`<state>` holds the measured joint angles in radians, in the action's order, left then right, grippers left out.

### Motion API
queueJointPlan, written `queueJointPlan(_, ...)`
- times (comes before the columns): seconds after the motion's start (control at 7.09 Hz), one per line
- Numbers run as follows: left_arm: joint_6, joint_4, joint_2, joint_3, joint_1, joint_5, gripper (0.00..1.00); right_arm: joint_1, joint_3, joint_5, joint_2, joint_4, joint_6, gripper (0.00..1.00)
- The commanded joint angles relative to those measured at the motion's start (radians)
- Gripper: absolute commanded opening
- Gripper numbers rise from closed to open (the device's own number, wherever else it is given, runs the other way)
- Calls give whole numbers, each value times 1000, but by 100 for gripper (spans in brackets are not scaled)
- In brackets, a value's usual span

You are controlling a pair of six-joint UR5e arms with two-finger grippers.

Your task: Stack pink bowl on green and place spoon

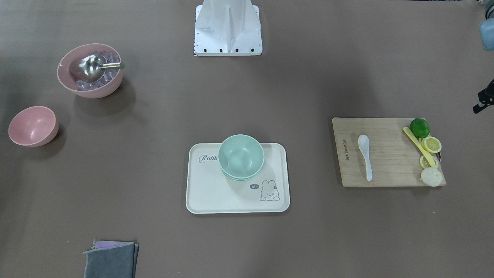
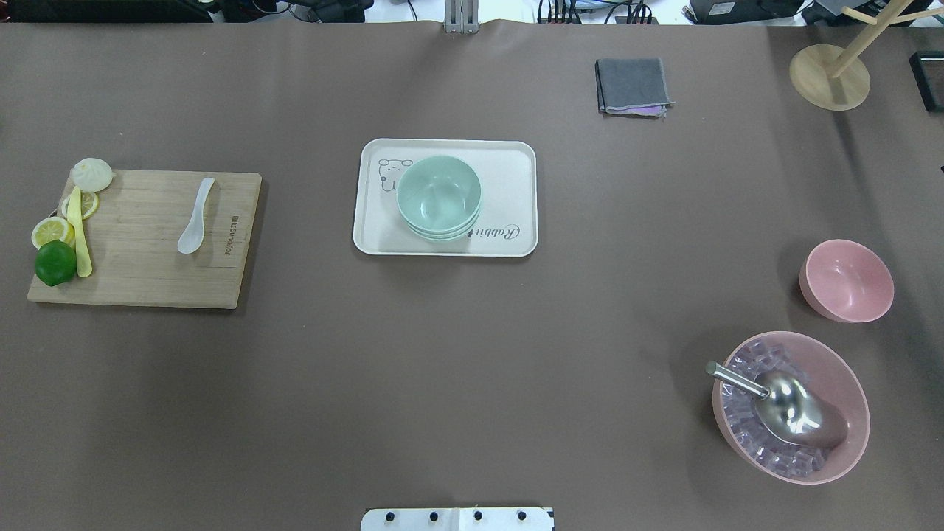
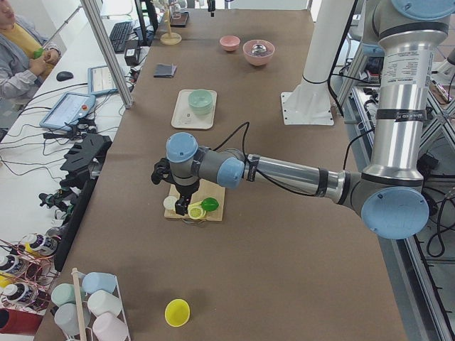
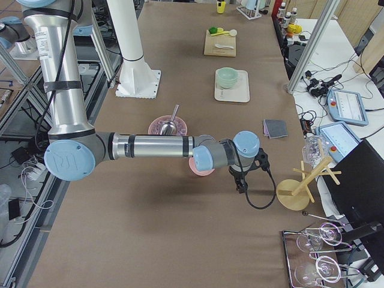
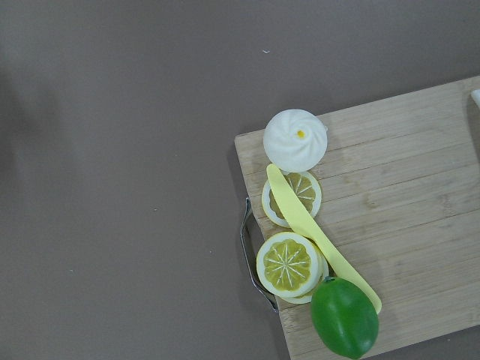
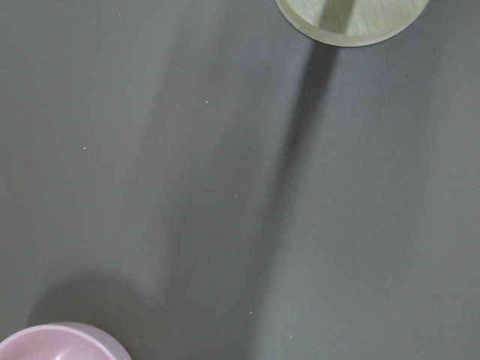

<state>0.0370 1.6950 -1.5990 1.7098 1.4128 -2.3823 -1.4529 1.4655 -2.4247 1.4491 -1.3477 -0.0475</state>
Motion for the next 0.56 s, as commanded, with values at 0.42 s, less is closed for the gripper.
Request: queueJointPlan(0.42, 1, 2, 1, 8, -8, 57, 98, 0, 2, 56, 0, -1, 0, 100)
